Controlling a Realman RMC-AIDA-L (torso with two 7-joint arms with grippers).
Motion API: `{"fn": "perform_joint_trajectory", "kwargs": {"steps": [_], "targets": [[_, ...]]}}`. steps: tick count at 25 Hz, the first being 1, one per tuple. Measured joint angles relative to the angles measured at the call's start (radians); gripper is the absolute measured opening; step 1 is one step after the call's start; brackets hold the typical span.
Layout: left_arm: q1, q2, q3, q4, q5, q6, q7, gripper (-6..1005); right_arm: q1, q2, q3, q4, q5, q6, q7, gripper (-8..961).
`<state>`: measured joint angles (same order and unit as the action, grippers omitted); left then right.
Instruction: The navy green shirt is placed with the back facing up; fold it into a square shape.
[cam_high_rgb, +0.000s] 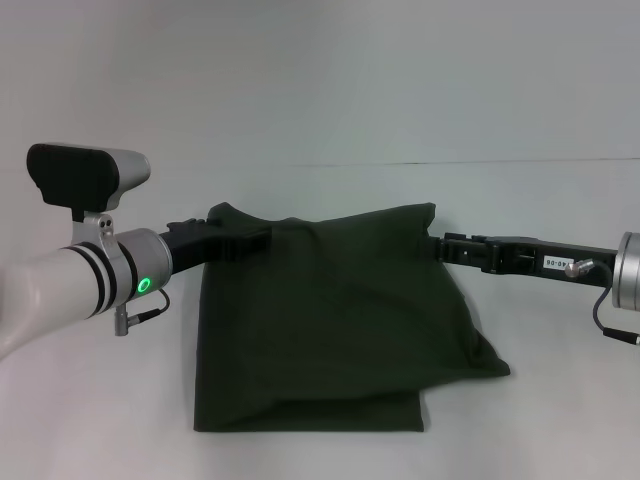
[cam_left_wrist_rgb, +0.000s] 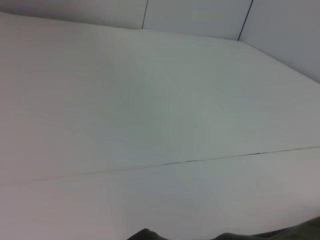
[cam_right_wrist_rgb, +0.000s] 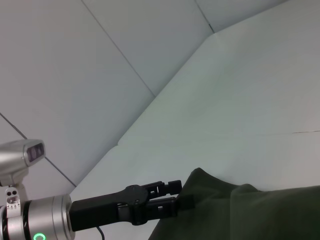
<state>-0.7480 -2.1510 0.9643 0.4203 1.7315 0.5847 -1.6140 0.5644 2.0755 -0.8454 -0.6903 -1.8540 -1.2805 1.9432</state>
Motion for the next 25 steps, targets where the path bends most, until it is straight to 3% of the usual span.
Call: {"fn": "perform_joint_trajectory", "kwargs": {"steps": [25], "targets": [[0.001,-0.008,0.005,-0.006,0.002,-0.073,0.005,824,0.000,0.000,0.001,0.000,0.004,0.013,0.000,724]]}}
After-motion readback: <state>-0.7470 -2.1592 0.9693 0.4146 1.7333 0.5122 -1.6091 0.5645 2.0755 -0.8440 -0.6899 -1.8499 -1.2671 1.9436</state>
